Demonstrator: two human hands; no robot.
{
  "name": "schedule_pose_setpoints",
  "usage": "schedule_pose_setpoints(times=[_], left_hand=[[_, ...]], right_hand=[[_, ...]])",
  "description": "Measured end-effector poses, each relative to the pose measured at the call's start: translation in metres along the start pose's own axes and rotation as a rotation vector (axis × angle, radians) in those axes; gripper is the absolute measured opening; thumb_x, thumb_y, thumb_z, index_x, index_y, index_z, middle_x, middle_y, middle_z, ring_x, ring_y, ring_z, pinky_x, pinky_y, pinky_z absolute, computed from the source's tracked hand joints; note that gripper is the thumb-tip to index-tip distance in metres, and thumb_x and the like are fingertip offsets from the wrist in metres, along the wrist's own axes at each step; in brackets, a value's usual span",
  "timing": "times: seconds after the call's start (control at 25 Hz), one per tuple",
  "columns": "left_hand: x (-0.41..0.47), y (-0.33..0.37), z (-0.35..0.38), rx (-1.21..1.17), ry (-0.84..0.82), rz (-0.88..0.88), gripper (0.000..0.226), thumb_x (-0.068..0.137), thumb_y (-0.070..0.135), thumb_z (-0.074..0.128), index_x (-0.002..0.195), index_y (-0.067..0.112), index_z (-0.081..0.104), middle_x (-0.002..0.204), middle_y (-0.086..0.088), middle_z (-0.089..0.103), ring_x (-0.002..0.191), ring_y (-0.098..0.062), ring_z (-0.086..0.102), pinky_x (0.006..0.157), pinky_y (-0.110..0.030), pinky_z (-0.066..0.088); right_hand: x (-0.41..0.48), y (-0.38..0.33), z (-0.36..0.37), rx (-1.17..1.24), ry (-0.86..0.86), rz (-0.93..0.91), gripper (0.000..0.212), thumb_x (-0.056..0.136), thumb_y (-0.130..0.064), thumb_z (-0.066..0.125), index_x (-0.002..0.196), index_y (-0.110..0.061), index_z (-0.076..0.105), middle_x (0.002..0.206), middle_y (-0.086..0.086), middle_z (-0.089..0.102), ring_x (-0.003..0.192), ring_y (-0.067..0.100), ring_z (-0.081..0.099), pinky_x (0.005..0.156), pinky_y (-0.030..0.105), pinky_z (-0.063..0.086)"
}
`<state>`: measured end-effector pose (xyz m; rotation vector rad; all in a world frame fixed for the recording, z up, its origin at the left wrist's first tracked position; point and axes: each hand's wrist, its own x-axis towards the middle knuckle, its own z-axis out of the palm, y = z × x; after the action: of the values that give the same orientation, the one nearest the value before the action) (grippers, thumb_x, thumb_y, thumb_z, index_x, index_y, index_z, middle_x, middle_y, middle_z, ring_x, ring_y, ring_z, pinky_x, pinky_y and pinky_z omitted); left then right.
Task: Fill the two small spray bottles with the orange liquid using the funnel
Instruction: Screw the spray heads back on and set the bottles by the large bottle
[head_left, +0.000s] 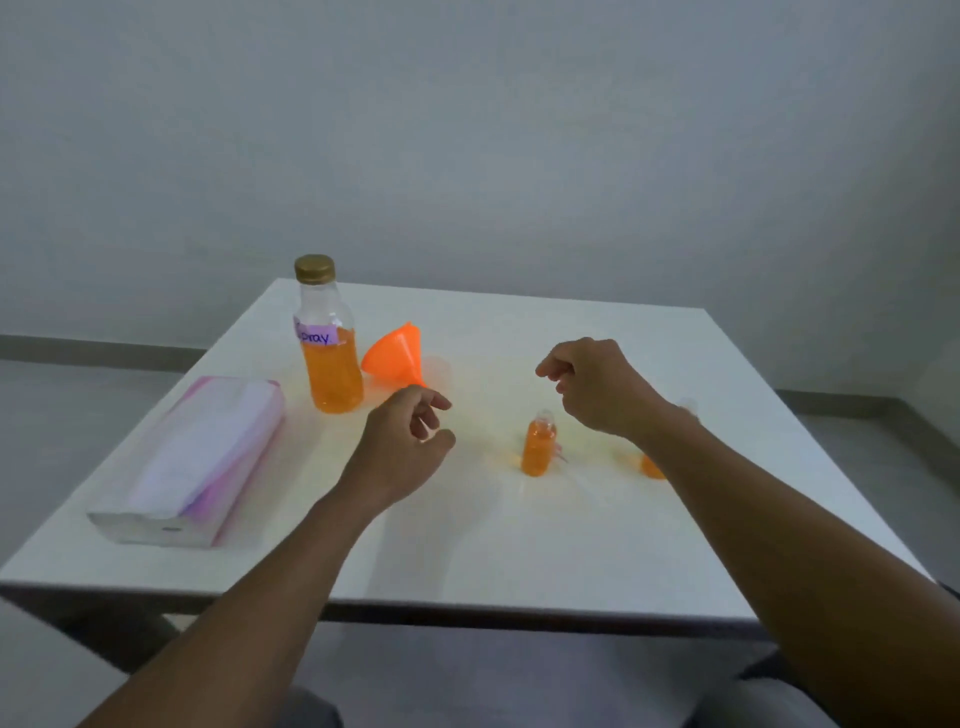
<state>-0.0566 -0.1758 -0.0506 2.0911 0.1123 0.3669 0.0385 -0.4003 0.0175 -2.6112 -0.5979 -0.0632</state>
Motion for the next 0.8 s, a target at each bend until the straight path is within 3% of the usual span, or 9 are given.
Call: schedule_pose_setpoints(times=[0.08, 0.2, 0.28, 0.4, 0.52, 0.64, 0.72, 0.8], left_hand=[[-0.003, 0.005, 0.036, -0.014, -0.125, -0.028, 0.037, 0.076, 0.013, 0.074, 0.108, 0.027, 0.063, 0.096, 0.007, 0.065, 0.085, -0.013, 0.061, 0.072, -0.022, 0.052], [-0.005, 0.013, 0.077, -0.036, -0.193, -0.022, 0.05, 0.076, 0.028, 0.08, 0.121, 0.029, 0.058, 0.111, 0.014, 0.063, 0.096, -0.007, 0.06, 0.073, -0.015, 0.049], [-0.005, 0.018, 0.091, -0.099, -0.184, -0.02, 0.05, 0.075, 0.037, 0.081, 0.119, 0.031, 0.058, 0.11, 0.02, 0.063, 0.096, -0.004, 0.062, 0.07, -0.012, 0.048], [-0.004, 0.02, 0.101, -0.162, -0.135, -0.031, 0.034, 0.078, 0.041, 0.079, 0.108, 0.033, 0.064, 0.098, 0.019, 0.069, 0.088, -0.004, 0.066, 0.069, -0.014, 0.05], [-0.007, 0.015, 0.099, -0.175, -0.099, -0.036, 0.029, 0.08, 0.036, 0.079, 0.106, 0.031, 0.066, 0.096, 0.016, 0.071, 0.087, -0.006, 0.066, 0.072, -0.015, 0.051], [-0.016, 0.009, 0.091, -0.131, -0.087, -0.048, 0.039, 0.075, 0.038, 0.083, 0.109, 0.032, 0.065, 0.098, 0.019, 0.068, 0.088, -0.001, 0.063, 0.071, -0.007, 0.048], [-0.019, 0.008, 0.088, -0.15, -0.078, -0.055, 0.04, 0.072, 0.038, 0.085, 0.107, 0.031, 0.066, 0.094, 0.017, 0.068, 0.085, 0.003, 0.061, 0.068, -0.005, 0.046], [-0.02, 0.007, 0.086, -0.163, -0.069, -0.056, 0.041, 0.069, 0.038, 0.087, 0.105, 0.03, 0.068, 0.092, 0.016, 0.069, 0.08, 0.003, 0.061, 0.067, -0.005, 0.045]], right_hand=[[-0.004, 0.02, 0.01, -0.107, -0.139, -0.014, 0.039, 0.087, 0.012, 0.053, 0.113, -0.01, 0.072, 0.113, 0.006, 0.067, 0.091, 0.014, 0.063, 0.074, 0.021, 0.051], [-0.005, 0.041, 0.024, -0.085, -0.26, -0.023, 0.034, 0.088, -0.001, 0.068, 0.118, -0.014, 0.07, 0.117, 0.004, 0.066, 0.091, 0.01, 0.061, 0.079, 0.024, 0.056], [-0.006, 0.047, 0.031, -0.049, -0.31, -0.055, 0.035, 0.086, -0.016, 0.076, 0.12, -0.021, 0.069, 0.115, 0.001, 0.067, 0.096, 0.012, 0.062, 0.084, 0.03, 0.056], [-0.004, 0.053, 0.039, 0.007, -0.34, -0.091, 0.039, 0.085, -0.018, 0.078, 0.122, -0.025, 0.069, 0.109, -0.001, 0.066, 0.083, 0.006, 0.058, 0.075, 0.023, 0.049], [-0.003, 0.056, 0.043, 0.044, -0.312, -0.076, 0.038, 0.085, -0.018, 0.073, 0.121, -0.029, 0.067, 0.102, -0.002, 0.068, 0.083, 0.011, 0.062, 0.075, 0.026, 0.055], [-0.006, 0.052, 0.037, 0.112, -0.252, -0.03, 0.036, 0.082, -0.021, 0.077, 0.116, -0.029, 0.065, 0.092, -0.006, 0.069, 0.077, 0.009, 0.068, 0.071, 0.03, 0.06], [-0.007, 0.041, 0.02, 0.228, -0.101, 0.005, 0.028, 0.086, -0.024, 0.075, 0.11, -0.028, 0.063, 0.088, -0.007, 0.071, 0.069, 0.006, 0.07, 0.064, 0.025, 0.058], [-0.008, 0.027, -0.007, 0.435, 0.046, 0.044, 0.029, 0.086, -0.018, 0.077, 0.11, -0.025, 0.062, 0.09, -0.003, 0.073, 0.07, 0.009, 0.074, 0.067, 0.028, 0.061]])
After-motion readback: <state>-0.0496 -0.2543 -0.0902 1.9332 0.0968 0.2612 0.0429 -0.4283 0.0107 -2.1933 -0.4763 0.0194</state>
